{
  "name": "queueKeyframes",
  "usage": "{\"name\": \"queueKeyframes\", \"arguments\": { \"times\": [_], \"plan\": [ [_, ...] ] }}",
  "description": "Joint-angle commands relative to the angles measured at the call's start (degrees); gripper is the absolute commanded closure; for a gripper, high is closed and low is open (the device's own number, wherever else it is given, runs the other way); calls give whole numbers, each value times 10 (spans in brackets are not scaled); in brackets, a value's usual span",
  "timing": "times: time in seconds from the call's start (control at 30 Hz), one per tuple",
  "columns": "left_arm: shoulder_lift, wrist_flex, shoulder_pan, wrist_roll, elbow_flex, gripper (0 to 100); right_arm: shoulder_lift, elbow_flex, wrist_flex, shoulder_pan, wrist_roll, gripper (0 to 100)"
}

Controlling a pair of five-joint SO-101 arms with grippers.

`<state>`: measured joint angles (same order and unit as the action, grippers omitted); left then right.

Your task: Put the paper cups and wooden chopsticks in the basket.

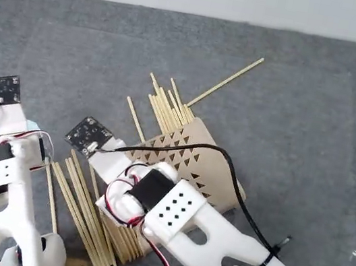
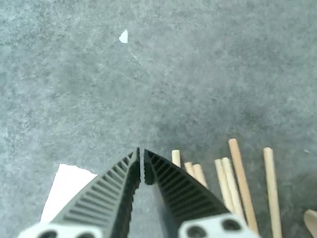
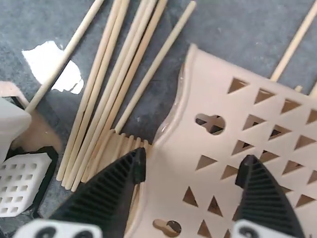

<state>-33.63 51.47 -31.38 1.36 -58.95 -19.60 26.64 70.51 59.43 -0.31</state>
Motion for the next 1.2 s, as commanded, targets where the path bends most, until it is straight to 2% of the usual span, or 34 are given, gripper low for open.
{"name": "queueKeyframes", "arguments": {
  "times": [0.0, 0.2, 0.3, 0.43, 0.5, 0.67, 0.77, 0.97, 1.17],
  "plan": [
    [-21, -11, -13, -4, 7, 988, -10, -35, 3, 7, -3, 690],
    [-21, -11, -13, -4, 7, 988, 48, -34, 1, 5, -1, 690],
    [-21, -11, -13, -4, 6, 988, 80, -37, -7, -19, 0, 690],
    [-21, -11, -13, -4, 6, 988, 87, -37, -7, -65, 51, 693],
    [-21, -11, -12, -4, 6, 988, 86, -37, -5, -90, 72, 727],
    [-21, -11, -12, -4, 6, 988, 85, -37, -4, -137, 139, 914],
    [-21, -11, -12, -4, 6, 988, 66, -37, -4, -162, 172, 980],
    [-21, -11, -12, -4, 6, 988, -17, -37, -3, -206, 260, 991],
    [-21, -11, -12, -4, 6, 988, -59, -34, 9, -183, 272, 987]
  ]
}}
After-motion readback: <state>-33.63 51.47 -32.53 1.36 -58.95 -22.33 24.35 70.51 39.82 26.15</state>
